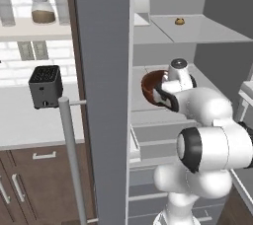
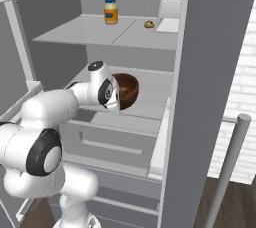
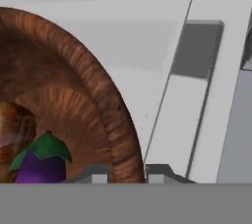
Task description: Pick the chicken drumstick and eggplant from their plates and place them in the bowl. Then put the bowl in the fridge.
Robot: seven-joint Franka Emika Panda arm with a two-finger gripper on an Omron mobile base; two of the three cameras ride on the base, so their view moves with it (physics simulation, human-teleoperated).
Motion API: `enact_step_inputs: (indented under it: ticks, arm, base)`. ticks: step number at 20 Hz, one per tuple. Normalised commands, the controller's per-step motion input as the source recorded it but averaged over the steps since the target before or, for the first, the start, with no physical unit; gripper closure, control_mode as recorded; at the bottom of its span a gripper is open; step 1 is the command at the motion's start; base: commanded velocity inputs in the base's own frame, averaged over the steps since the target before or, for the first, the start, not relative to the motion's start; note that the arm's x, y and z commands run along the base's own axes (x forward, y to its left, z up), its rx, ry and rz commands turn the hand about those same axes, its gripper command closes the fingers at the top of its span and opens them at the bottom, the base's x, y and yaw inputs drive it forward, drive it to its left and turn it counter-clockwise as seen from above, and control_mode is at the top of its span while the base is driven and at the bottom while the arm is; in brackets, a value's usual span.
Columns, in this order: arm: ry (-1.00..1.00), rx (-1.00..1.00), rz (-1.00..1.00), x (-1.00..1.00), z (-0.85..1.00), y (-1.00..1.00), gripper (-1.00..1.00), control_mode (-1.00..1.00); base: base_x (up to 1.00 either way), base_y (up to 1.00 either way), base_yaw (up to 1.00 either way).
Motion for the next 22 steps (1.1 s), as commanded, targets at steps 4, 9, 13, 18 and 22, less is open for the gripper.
enact_step_inputs:
  ticks: [4, 9, 13, 18, 22]
  arm:
    - [0.00, 0.11, 0.10, 0.83, -0.18, -0.15, 1.00, -1.00]
    - [0.00, 0.04, 0.09, 0.31, -0.22, -0.01, 1.00, -1.00]
    - [0.00, 0.00, 0.00, 0.03, -0.08, 0.00, -1.00, -1.00]
    - [-0.03, 0.00, 0.00, 0.00, -0.09, 0.00, -1.00, -1.00]
    - [-0.15, 0.00, 0.00, 0.00, -0.03, 0.00, -1.00, -1.00]
  base:
    - [0.00, 0.00, 0.00]
    - [0.00, 0.00, 0.00]
    - [0.00, 0.00, 0.00]
    - [0.00, 0.00, 0.00]
    - [0.00, 0.00, 0.00]
